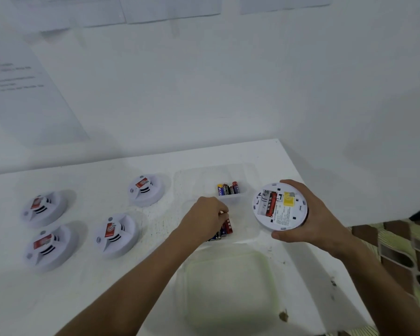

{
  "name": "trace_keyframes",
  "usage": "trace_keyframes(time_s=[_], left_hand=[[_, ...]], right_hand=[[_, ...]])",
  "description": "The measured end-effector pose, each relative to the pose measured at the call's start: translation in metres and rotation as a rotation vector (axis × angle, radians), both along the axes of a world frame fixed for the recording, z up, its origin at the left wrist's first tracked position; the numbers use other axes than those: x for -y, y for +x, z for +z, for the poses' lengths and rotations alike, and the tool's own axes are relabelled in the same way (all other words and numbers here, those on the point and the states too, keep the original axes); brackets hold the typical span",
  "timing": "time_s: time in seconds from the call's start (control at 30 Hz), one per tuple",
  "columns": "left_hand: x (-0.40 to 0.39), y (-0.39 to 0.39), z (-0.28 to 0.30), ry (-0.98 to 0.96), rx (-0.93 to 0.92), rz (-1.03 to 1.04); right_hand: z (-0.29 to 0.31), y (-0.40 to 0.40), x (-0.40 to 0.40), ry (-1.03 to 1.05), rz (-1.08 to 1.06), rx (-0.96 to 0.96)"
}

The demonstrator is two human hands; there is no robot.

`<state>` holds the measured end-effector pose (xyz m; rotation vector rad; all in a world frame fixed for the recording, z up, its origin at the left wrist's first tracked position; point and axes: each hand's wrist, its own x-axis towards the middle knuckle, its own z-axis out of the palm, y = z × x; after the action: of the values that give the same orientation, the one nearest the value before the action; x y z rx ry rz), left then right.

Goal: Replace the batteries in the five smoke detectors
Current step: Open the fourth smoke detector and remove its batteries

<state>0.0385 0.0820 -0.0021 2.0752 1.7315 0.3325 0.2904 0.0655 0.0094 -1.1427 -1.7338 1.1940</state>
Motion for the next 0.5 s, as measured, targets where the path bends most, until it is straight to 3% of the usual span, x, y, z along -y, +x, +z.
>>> trace_keyframes(time_s=[0.13, 0.3, 0.4, 0.5], left_hand=[[0.0, 0.002, -0.006, 0.01, -0.102, -0.027], [0.005, 0.0, -0.001, 0.003, -0.044, 0.045], [0.013, 0.003, 0.018, 0.07, 0.196, 0.084], [0.023, 0.01, 0.042, 0.102, 0.413, -0.081]], right_hand=[[0.001, 0.0, 0.002, -0.006, 0.007, 0.001], [0.0, -0.002, 0.005, -0.011, 0.019, 0.011], [0.003, -0.007, 0.005, -0.005, 0.039, 0.006], [0.006, -0.013, 0.004, 0.001, 0.079, -0.012]])
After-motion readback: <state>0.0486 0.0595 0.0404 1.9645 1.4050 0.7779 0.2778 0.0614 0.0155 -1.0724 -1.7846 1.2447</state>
